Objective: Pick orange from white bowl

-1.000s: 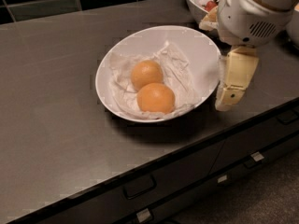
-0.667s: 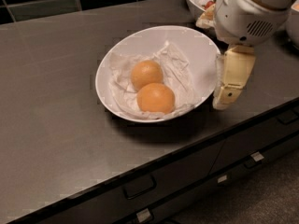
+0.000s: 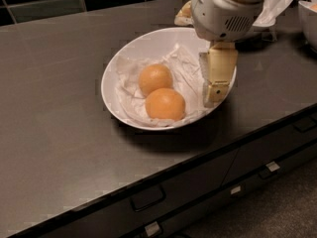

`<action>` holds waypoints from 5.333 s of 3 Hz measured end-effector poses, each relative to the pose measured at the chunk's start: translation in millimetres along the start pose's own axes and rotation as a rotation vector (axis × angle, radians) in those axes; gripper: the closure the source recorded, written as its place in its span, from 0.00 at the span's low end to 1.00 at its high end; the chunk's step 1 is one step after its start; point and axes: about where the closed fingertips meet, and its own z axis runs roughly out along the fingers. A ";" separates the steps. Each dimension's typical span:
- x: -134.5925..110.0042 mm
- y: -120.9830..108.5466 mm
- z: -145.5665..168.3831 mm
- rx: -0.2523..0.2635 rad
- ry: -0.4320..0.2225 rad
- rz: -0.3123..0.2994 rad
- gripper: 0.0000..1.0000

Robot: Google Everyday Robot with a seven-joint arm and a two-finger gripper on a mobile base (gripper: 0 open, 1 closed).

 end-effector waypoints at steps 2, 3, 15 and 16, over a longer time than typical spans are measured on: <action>-6.2 -4.3 -1.5 -0.027 0.026 -0.108 0.00; -20.4 -19.0 -1.6 -0.044 0.026 -0.254 0.00; -47.1 -73.8 52.1 -0.053 -0.052 -1.087 0.00; -44.2 -73.8 58.7 -0.050 -0.034 -1.071 0.00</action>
Offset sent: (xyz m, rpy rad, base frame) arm 0.0038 0.0106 0.0045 -0.1785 0.0260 0.2750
